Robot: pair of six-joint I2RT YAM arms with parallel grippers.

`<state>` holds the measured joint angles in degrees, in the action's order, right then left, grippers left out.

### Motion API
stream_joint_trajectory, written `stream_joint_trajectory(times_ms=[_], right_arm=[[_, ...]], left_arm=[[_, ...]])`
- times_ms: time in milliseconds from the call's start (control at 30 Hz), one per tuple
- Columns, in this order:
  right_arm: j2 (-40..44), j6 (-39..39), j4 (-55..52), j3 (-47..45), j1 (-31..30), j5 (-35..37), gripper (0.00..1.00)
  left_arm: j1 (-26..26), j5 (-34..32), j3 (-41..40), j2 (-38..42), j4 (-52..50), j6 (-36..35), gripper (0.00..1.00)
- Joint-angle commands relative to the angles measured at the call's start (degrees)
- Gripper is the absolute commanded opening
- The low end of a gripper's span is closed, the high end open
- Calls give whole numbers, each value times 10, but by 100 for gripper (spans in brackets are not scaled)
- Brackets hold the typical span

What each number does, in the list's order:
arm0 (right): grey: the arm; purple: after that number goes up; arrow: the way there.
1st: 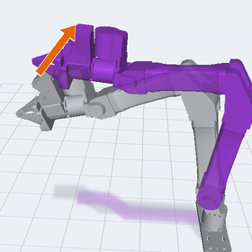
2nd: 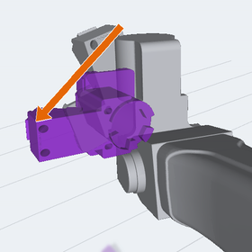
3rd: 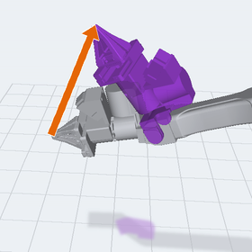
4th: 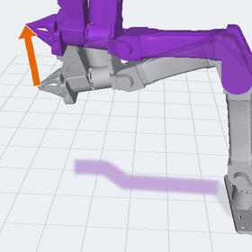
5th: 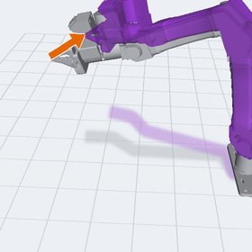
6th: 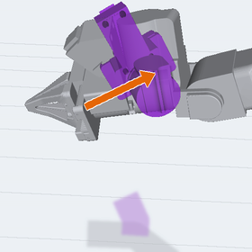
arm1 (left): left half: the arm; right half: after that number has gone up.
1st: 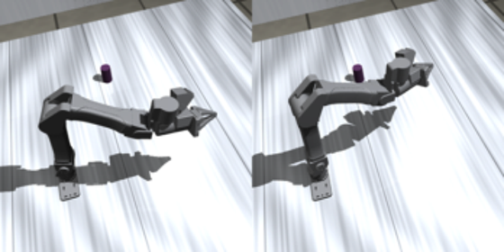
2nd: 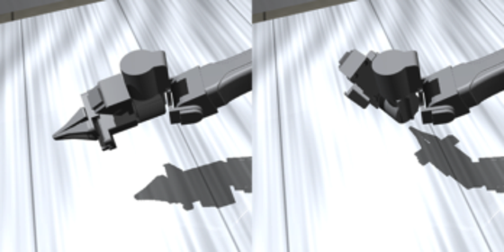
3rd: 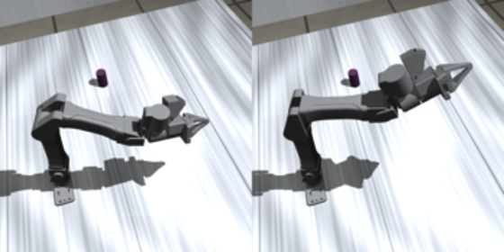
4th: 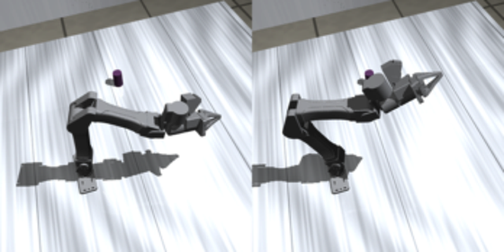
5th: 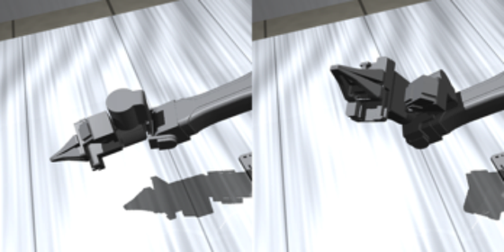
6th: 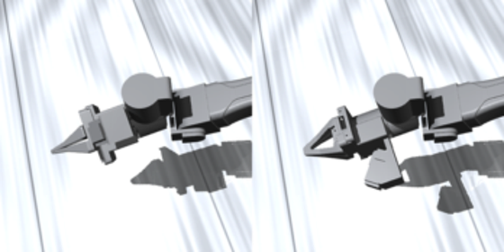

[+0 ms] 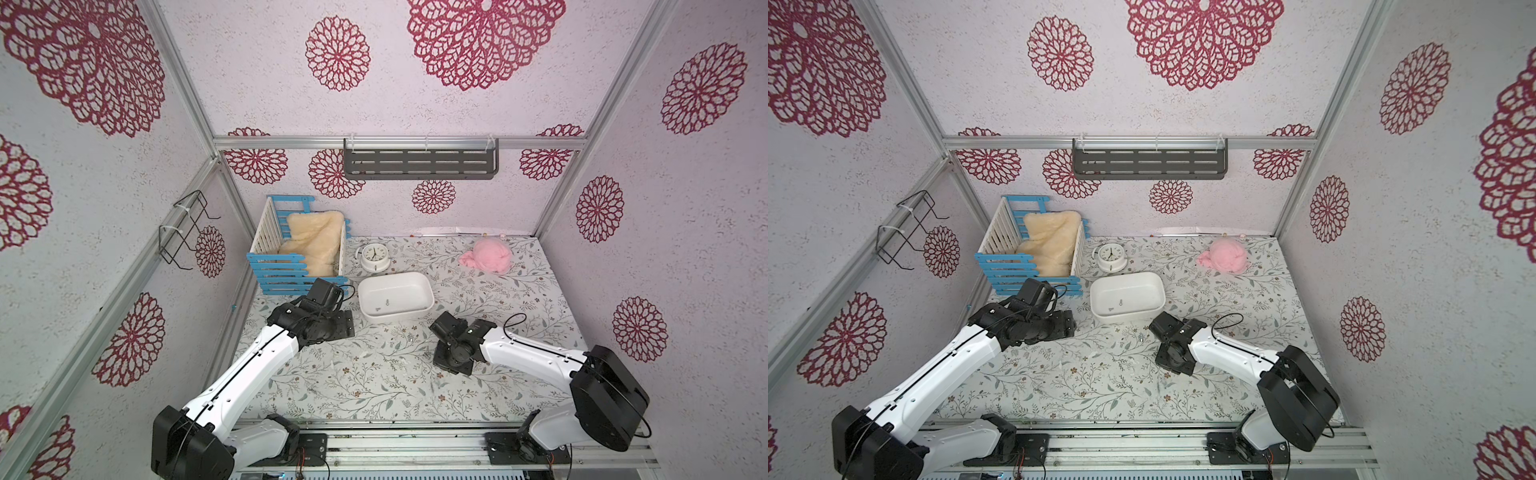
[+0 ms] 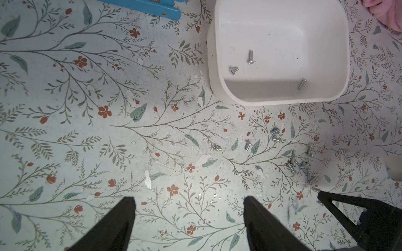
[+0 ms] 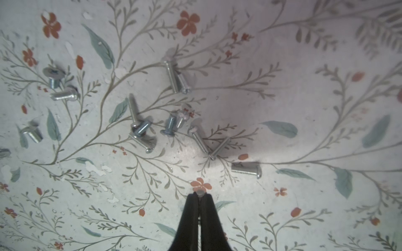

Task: Put the screws on the desktop into the storage box
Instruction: Pick up the screw from the center of the board, then place the screw in the storage box.

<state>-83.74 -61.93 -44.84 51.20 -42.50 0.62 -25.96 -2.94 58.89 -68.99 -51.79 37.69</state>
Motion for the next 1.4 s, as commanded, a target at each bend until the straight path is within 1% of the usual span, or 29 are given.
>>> stream_joint_trajectory(times_ms=[0,100,400,667,900,1067,1233,1267,1367], right_arm=[[19,21,-24,47,1,21,0],[2,40,-42,105,1,32,0],[-100,99,-59,270,13,39,0],[-242,160,-82,453,40,31,0],[-360,182,-110,599,57,23,0],[-466,189,-158,740,64,23,0],[-593,189,-237,924,69,22,0],[-608,188,-241,941,70,17,0],[-625,184,-235,941,71,7,0]], left_arm=[[5,7,-10,10,-4,11,83],[4,10,-13,13,-4,15,83],[5,16,-26,37,-5,29,83],[3,29,-39,61,-5,55,83],[3,31,-48,76,-25,62,83],[2,26,-45,85,-46,59,84],[3,22,-35,84,-61,52,84],[3,22,-33,83,-62,50,84],[3,19,-27,78,-66,44,84]])
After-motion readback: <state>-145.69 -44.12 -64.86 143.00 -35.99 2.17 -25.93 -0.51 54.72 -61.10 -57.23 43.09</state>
